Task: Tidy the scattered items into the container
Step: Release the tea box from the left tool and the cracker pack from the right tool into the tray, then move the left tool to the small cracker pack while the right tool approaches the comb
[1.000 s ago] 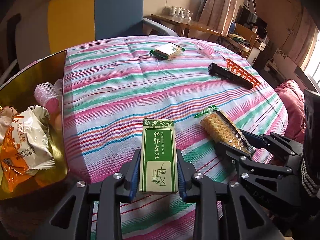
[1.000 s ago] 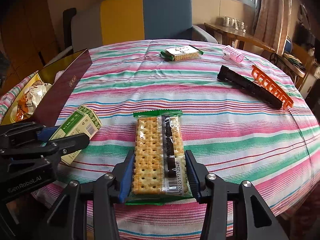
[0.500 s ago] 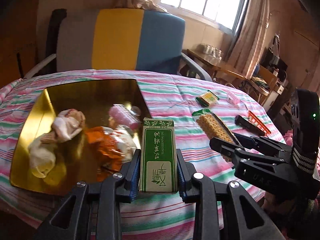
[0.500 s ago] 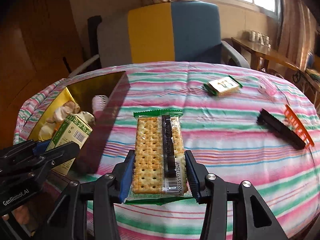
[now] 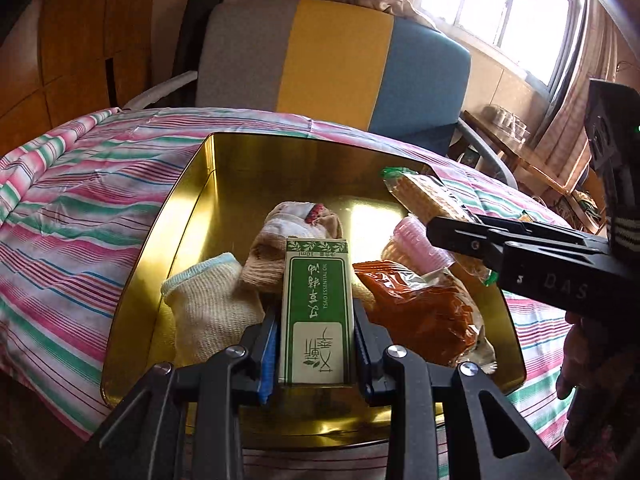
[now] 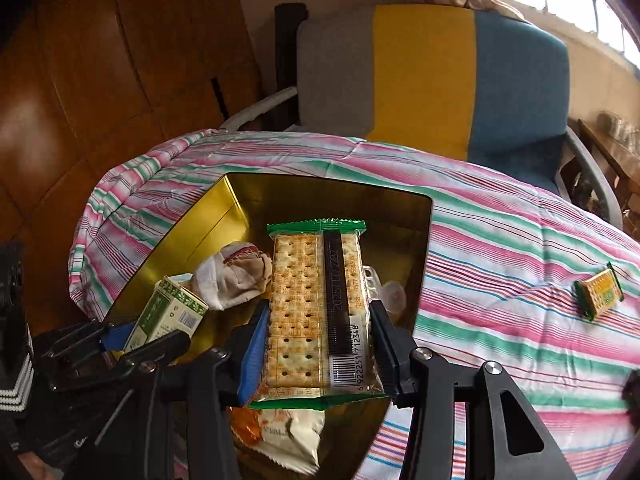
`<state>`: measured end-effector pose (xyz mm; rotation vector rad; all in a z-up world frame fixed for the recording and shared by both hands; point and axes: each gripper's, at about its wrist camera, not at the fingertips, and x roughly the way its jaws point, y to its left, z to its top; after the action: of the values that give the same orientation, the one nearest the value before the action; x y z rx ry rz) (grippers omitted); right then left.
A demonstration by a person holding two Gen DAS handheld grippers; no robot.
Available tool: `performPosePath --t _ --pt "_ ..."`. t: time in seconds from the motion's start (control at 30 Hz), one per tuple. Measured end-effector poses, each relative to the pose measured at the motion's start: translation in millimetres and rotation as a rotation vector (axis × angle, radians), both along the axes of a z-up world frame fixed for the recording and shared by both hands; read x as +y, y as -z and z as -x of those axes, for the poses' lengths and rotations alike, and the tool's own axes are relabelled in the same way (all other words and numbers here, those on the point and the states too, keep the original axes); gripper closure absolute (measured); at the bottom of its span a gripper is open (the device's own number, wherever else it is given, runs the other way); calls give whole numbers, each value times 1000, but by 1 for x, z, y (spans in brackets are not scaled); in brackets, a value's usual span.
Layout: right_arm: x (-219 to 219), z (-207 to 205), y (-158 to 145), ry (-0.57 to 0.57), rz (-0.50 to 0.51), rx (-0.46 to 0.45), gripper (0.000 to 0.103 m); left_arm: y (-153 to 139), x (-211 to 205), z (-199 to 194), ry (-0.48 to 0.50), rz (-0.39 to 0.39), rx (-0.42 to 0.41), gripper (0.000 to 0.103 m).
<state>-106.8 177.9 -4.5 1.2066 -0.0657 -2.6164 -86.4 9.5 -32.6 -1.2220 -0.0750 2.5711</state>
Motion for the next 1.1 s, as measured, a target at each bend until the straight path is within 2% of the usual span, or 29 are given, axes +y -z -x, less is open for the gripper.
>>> performPosePath --t 0.2,0.3,0.63,0.77,0.87,1.1 --pt "-26 34 23 -41 -29 -74 55 13 -1 6 -13 5 -21 71" --pt "-29 40 32 -40 -20 -106 53 12 -2 3 -22 7 -14 67" --pt "-2 15 19 16 49 -64 52 -6 -14 -10 -63 -15 20 65" --pt "37 -12 9 80 87 -25 49 -22 2 -13 -19 -9 45 64" --pt "82 -36 10 162 87 -18 46 -35 22 -15 33 -8 60 61" --pt "218 -101 25 465 88 -49 46 -55 113 -11 227 -21 54 60"
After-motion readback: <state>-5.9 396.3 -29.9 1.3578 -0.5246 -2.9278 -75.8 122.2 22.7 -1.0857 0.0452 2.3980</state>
